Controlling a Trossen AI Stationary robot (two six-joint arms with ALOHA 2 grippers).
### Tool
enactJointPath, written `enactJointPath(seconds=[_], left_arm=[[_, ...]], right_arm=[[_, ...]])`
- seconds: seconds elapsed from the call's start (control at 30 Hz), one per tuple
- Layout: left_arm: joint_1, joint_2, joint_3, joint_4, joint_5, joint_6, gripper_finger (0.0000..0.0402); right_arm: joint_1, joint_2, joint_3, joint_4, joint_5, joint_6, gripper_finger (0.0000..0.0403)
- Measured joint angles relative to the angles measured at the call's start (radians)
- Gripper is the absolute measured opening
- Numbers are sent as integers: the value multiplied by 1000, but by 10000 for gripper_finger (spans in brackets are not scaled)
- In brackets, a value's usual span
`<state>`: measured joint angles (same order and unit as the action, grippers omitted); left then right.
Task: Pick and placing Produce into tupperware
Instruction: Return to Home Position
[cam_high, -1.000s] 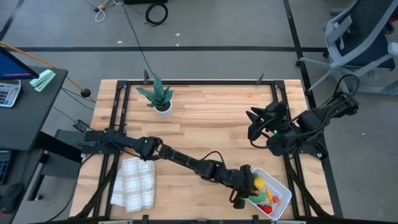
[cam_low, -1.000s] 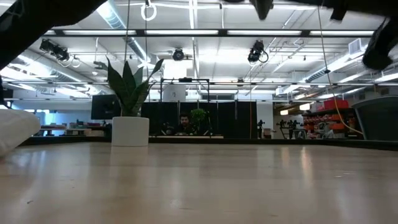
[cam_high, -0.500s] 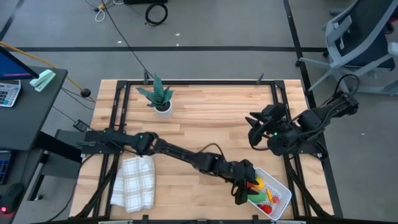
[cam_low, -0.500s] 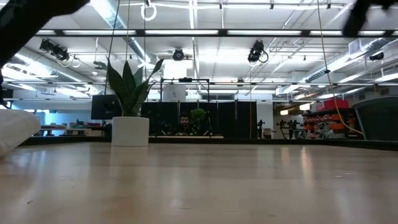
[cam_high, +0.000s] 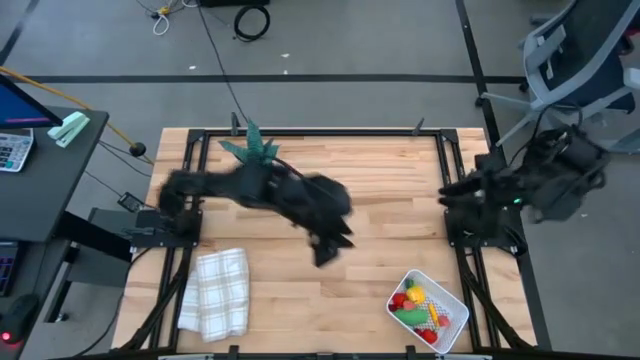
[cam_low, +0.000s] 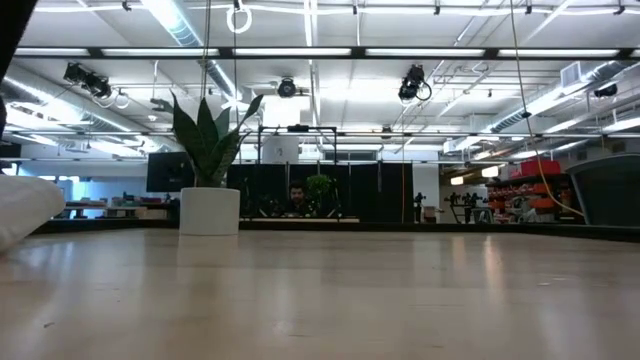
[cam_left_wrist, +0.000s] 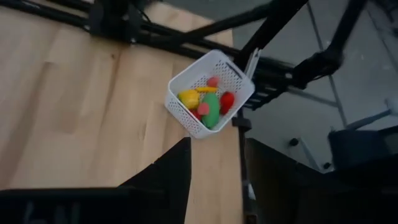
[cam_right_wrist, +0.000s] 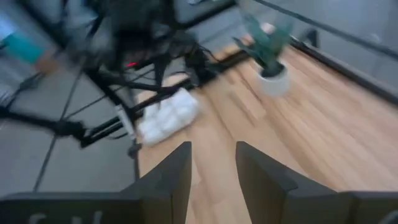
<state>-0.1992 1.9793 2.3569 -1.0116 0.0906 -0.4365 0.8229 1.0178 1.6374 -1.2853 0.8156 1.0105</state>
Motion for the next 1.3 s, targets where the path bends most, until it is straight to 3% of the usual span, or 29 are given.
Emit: enactJointPath(seconds=[0.1,0.33,0.43,0.53,0.63,0.7,0.83,0.97,1.07,1.13,1.3], left_arm=[[14,-115,0,-69,0,-11,150],[20,-349,0,-164,-25,-132,135],[17,-436,0,-176,-40,-133,128],[16,-509,0,-172,-94,-107,122],[25,-567,0,-173,-169,-77,116],[46,-600,0,-179,-175,-72,112],[86,-669,-1,-220,-167,-53,110],[120,-748,-1,-304,-162,-40,113],[133,-790,-1,-363,-194,28,113],[135,-806,-24,-357,-261,65,110],[143,-807,-125,-282,-376,186,105]], right_arm=[[53,-25,46,1,0,-125,132],[74,-43,-23,27,-10,-111,132],[69,-41,-109,236,-2,-208,132],[29,-40,-200,603,-45,-538,132],[-75,-43,-259,898,-217,-835,132],[-189,-48,-272,958,-348,-903,132],[-477,-54,-281,958,-588,-894,132],[-801,-31,-280,968,-899,-822,132],[-969,11,-280,966,-1109,-747,132],[-1018,44,-280,966,-1176,-721,132],[-1045,132,-281,1014,-1193,-737,132]])
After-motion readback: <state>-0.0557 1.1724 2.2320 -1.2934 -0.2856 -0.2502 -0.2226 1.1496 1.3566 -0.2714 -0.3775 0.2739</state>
